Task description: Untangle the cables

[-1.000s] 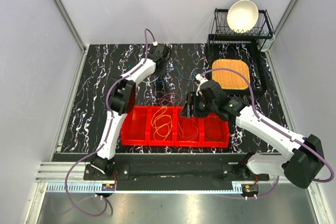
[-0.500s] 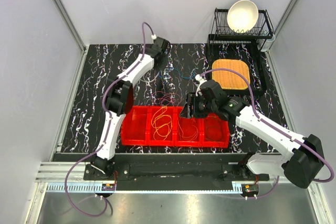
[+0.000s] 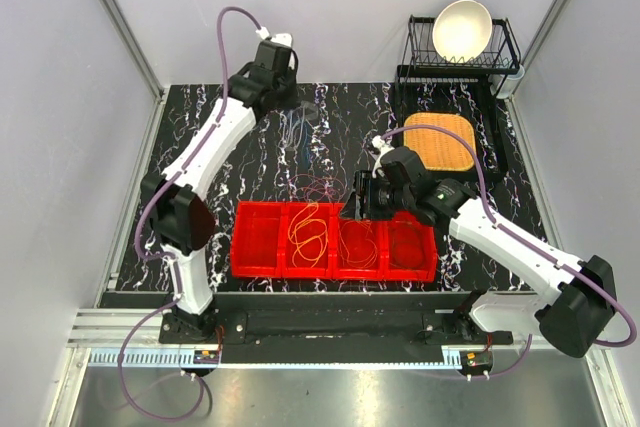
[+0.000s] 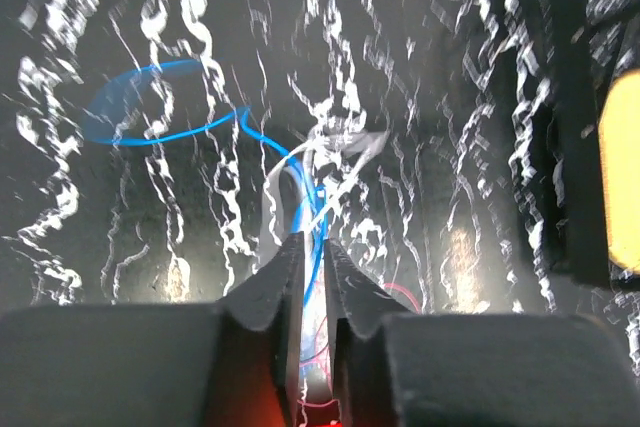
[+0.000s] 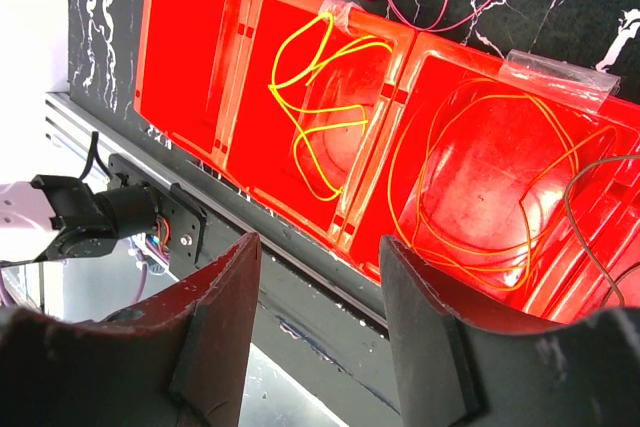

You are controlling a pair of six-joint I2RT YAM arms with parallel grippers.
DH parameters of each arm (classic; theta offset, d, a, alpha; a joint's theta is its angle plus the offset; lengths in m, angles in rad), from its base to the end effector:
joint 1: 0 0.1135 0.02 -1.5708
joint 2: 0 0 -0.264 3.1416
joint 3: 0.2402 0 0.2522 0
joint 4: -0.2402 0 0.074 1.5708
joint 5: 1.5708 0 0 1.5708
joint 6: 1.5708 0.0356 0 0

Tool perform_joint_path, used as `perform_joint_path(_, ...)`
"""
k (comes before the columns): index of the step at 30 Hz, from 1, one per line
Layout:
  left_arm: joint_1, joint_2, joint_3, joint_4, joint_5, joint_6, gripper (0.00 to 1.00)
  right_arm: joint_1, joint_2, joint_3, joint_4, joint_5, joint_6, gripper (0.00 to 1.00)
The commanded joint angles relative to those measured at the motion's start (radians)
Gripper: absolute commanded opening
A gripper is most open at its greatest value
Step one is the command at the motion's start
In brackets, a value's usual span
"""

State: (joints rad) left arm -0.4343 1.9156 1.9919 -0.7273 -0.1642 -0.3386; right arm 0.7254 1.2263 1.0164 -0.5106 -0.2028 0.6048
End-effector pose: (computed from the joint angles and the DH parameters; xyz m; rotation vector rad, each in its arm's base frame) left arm 0.3977 -0.1781 0.3743 0.0158 2.2225 -0.2453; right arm 0.1933 0.1810 0.2978 -0.2600 2.4362 0.8798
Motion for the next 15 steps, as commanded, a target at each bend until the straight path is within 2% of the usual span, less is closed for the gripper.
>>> perform_joint_path(1, -0.001, 0.088, -0.083, -0.001, 0.098, 0.015, 0.18, -0.006, -0.013, 0.045, 0.006, 0.002, 0.024, 0.57)
perform_joint_path(6, -0.004, 0.117, -0.116, 0.015, 0.137, 0.006, 0.19, -0.006, -0.028, 0.03, 0.003, 0.009, 0.041, 0.57)
perform_joint_path(8, -0.007, 0.125, -0.117, 0.017, 0.127, 0.009, 0.18, -0.007, -0.028, 0.027, 0.003, 0.011, 0.047, 0.57)
perform_joint_path(10, -0.007, 0.12, -0.133, 0.016, 0.086, 0.013, 0.23, -0.007, -0.031, 0.024, 0.0, 0.009, 0.05, 0.57)
perform_joint_path(11, -0.007, 0.115, -0.142, 0.012, 0.057, 0.009, 0.27, -0.006, -0.03, 0.022, 0.0, 0.008, 0.05, 0.57)
perform_joint_path(14, -0.007, 0.088, -0.198, 0.029, -0.027, 0.003, 0.55, -0.006, -0.03, 0.016, 0.0, 0.008, 0.052, 0.57)
perform_joint_path(15, -0.007, 0.082, -0.224, 0.041, -0.029, 0.001, 0.59, -0.006, -0.028, 0.016, 0.0, 0.009, 0.05, 0.57)
